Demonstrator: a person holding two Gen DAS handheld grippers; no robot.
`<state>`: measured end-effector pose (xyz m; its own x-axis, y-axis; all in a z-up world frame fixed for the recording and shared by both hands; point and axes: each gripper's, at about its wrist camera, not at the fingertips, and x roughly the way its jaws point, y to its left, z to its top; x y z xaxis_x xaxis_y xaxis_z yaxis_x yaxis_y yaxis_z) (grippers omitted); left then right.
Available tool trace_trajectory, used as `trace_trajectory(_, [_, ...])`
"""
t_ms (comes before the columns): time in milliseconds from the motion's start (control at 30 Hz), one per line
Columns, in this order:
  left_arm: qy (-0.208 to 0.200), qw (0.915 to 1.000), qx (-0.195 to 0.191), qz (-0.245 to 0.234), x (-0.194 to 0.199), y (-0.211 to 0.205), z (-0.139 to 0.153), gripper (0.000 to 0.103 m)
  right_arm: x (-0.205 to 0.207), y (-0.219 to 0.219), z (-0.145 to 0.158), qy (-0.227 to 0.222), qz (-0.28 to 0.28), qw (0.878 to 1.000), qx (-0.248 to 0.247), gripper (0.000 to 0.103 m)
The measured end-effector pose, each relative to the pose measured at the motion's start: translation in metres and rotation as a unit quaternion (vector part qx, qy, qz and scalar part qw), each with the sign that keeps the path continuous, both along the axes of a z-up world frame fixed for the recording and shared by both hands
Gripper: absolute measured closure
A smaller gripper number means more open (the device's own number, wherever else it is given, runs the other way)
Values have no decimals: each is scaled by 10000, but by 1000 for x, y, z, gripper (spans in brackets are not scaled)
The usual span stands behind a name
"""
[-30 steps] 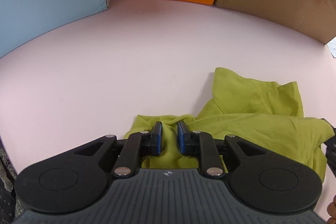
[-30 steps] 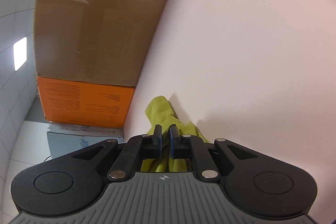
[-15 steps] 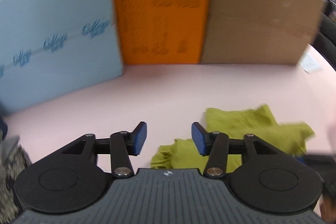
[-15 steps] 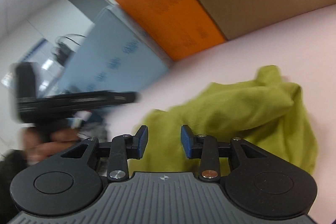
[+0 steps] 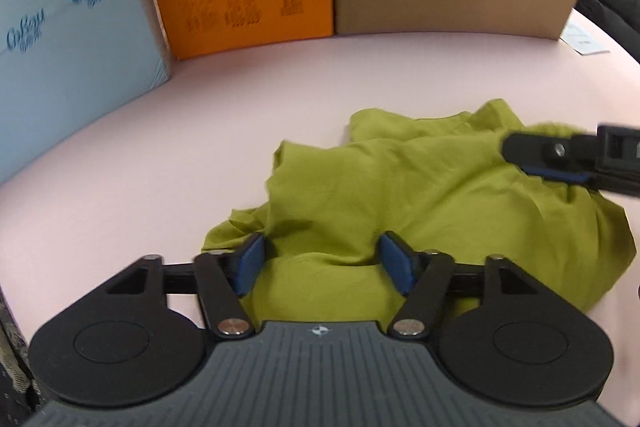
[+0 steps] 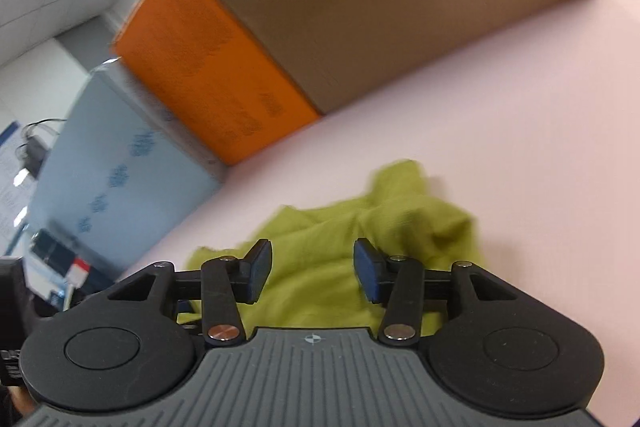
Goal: Fold clothes
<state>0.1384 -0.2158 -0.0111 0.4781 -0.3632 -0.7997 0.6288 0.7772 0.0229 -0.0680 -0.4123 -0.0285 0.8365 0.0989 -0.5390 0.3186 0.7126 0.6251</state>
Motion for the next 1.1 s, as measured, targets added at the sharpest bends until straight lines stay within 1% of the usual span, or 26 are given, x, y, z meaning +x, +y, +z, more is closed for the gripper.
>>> trace_trajectory(33, [62, 10000, -31, 46, 3, 2, -2, 34, -2, -11, -13, 137, -166, 9994, 280, 91])
trace_trajectory(67, [120, 9999, -63, 85, 5, 3, -2, 34, -5, -20, -22, 140, -322, 9980, 520, 102])
trace_trajectory(100, [178, 9997, -95, 123, 6, 4, -2, 34, -7, -28, -30, 131, -390, 9962, 770, 103])
trace_trajectory(133, [187, 9996, -146, 119, 6, 5, 0, 34, -8, -31, -30, 127, -354, 9956, 860, 103])
trace_trajectory(167, [194, 9996, -198, 113, 6, 7, 2, 34, -10, -30, -25, 142, -280, 9966, 761, 103])
trace_trajectory(200, [227, 9992, -324, 111, 5, 12, 6, 34, -11, -30, -19, 149, -205, 9974, 667, 99])
trace_trajectory(233, [274, 9985, -461, 138, 4, 19, 10, 35, -14, -29, -13, 59, -126, 9979, 638, 87])
trace_trajectory(267, [325, 9974, -601, 226, 4, 28, 18, 36, -18, -29, -7, -28, -50, 9981, 607, 76])
trace_trajectory(300, [344, 9965, -691, 319, 3, 36, 23, 36, -23, -29, -1, -89, -21, 9985, 549, 54])
trace_trajectory(333, [347, 9958, -732, 426, 2, 45, 29, 36, -30, -29, 6, -154, -14, 9988, 462, 44])
trace_trajectory(367, [341, 9957, -677, 532, 2, 52, 34, 36, -36, -29, 11, -197, 8, 9990, 409, 43])
trace_trajectory(467, [367, 9950, -400, 833, -1, 64, 41, 35, -53, -32, 20, -241, 71, 9987, 447, 42])
trace_trajectory(533, [440, 9944, -301, 914, -2, 65, 42, 35, -57, -29, 24, -327, 72, 9983, 474, 41])
trace_trajectory(633, [428, 9933, -104, 1069, -3, 59, 38, 35, -46, -13, 32, -439, 224, 9982, 340, 39])
trace_trajectory(767, [438, 9915, 159, 1218, -1, 50, 30, 34, -24, 14, 32, -459, 556, 9966, 399, 34])
trace_trajectory(800, [452, 9911, 202, 1239, 0, 48, 28, 34, -19, 20, 31, -439, 631, 9962, 400, 30])
trace_trajectory(833, [466, 9906, 244, 1260, 1, 47, 26, 34, -14, 24, 27, -368, 662, 9964, 384, 27])
trace_trajectory(900, [475, 9898, 318, 1303, 4, 45, 22, 28, -6, 25, 13, -97, 663, 9972, 342, 27])
trace_trajectory(933, [469, 9894, 350, 1326, 5, 46, 20, 25, -3, 24, 7, 120, 632, 9976, 251, 28])
trace_trajectory(967, [463, 9890, 382, 1349, 7, 46, 18, 25, 0, 22, 3, 312, 595, 9977, 105, 33])
trace_trajectory(1000, [464, 9885, 236, 1417, 6, 53, 21, 25, -1, 20, 3, 358, 587, 9976, 50, 40])
trace_trajectory(1033, [482, 9887, -50, 1420, 4, 67, 26, 27, -6, 16, 8, 278, 521, 9982, 92, 39])
trace_trajectory(1067, [500, 9880, -341, 1420, 2, 81, 31, 28, -15, 11, 16, 112, 434, 9989, 148, 35])
trace_trajectory(1100, [517, 9865, -632, 1418, -1, 94, 36, 28, -26, 5, 26, -108, 367, 9991, 192, 26])
